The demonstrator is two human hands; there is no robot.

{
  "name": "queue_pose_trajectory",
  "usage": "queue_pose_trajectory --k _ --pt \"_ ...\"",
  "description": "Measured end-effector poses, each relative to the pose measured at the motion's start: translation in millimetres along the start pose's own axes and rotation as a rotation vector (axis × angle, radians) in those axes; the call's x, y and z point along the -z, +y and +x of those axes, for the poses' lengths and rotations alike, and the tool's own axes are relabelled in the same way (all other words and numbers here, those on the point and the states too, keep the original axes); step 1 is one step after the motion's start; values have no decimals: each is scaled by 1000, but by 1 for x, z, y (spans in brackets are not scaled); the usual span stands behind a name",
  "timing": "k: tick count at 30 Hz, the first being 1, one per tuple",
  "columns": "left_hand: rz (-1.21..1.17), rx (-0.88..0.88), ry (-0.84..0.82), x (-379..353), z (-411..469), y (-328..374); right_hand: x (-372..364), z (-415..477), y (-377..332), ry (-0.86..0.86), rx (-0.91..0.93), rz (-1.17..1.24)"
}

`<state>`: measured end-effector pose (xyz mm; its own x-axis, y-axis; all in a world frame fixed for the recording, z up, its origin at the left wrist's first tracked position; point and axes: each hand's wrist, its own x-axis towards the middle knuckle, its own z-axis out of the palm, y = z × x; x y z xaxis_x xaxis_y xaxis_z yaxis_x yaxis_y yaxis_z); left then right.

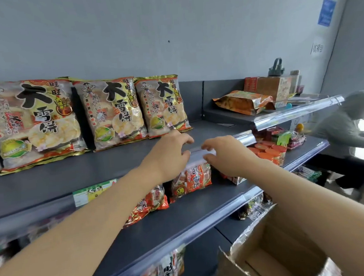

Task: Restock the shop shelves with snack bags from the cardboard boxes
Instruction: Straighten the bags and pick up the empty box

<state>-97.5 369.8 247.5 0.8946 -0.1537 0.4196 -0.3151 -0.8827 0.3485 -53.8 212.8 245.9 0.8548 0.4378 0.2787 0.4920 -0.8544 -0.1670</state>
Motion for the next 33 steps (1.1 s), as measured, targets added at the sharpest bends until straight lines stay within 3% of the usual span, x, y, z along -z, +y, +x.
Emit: queue_pose_trajectory --k 9,21,26,33 --pt "-74 -80 -151 -65 -11 43 -6 -70 48 -68 -181 -65" --pt "-223 -173 -486 -156 -50 48 -69 -168 74 -241 -605 -73" --pt "-231 -127 -603 -202 -61 50 -100 -191 97 -306 -755 -35" --pt "-182 32 -644 -268 -56 60 -134 -190 160 -405 -787 6"
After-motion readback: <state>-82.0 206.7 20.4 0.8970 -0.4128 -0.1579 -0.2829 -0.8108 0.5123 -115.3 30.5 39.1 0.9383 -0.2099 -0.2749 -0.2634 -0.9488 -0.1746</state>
